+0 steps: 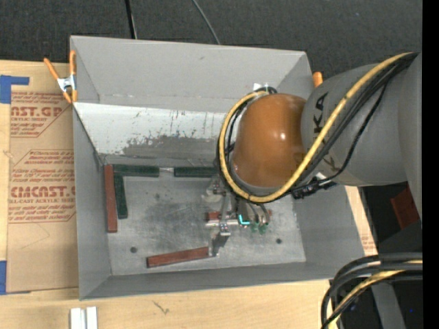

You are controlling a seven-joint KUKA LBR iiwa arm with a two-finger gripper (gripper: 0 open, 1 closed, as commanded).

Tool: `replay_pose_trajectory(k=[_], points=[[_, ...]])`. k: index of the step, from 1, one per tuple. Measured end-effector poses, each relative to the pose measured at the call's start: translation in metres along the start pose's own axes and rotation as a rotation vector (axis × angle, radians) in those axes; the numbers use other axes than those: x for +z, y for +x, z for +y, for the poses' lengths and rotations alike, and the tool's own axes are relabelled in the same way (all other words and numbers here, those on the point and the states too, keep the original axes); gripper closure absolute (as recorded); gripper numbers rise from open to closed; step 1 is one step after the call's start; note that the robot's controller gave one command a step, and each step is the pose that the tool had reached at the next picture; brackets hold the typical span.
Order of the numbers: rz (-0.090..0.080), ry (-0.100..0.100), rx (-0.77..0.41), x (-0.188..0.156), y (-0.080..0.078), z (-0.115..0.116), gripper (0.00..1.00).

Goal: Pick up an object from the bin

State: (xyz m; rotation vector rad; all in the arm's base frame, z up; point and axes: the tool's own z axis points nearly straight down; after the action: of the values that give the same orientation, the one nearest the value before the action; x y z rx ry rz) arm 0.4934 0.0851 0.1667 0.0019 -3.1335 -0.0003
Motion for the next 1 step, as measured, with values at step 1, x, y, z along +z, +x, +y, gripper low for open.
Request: replay_pose_trajectory(k=[1], points=[[-0.008,-0.001,0.001,-0.0039,-0.0019,-0.0004,0.0]])
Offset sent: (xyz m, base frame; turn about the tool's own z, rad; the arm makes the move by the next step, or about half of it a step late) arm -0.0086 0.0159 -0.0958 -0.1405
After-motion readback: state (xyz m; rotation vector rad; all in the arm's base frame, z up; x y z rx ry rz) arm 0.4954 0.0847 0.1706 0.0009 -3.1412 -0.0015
